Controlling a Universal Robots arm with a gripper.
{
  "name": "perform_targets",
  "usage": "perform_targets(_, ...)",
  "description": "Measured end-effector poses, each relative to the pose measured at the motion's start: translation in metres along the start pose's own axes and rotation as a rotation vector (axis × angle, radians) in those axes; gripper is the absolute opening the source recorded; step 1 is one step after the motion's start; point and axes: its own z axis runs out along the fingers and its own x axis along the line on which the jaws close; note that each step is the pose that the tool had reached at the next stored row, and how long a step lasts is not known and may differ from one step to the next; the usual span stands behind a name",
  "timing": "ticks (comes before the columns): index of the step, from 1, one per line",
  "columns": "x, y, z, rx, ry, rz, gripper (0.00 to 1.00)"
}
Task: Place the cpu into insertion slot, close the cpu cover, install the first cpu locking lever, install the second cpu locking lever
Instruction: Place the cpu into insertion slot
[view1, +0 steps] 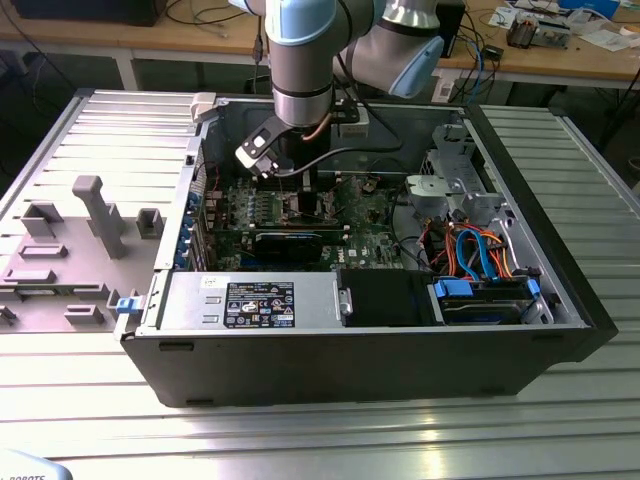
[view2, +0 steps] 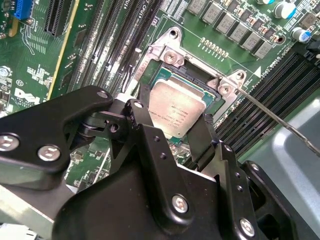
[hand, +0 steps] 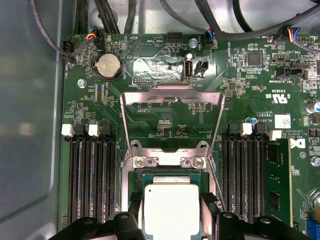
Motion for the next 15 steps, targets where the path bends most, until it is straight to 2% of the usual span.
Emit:
perform_targets(9, 0.0, -0.0005, 0.0001, 0.0, 0.0, 0.0, 0.54)
perform_targets(10, 0.0, -0.0005, 0.0, 0.0, 0.0, 0.0, 0.55)
perform_targets(11, 0.0, -0.0005, 0.0001, 0.0, 0.0004, 0.0, 0.62)
perform_targets(12, 0.0, -0.0006, 0.0001, -0.0001, 0.0008, 0.0, 0.62)
perform_targets(14, 0.0, -0.0006, 0.0002, -0.0001, 0.0037, 0.0, 0.62)
perform_targets(15, 0.0004, -0.0006, 0.0007, -0.0001, 0.0083, 0.001, 0.62)
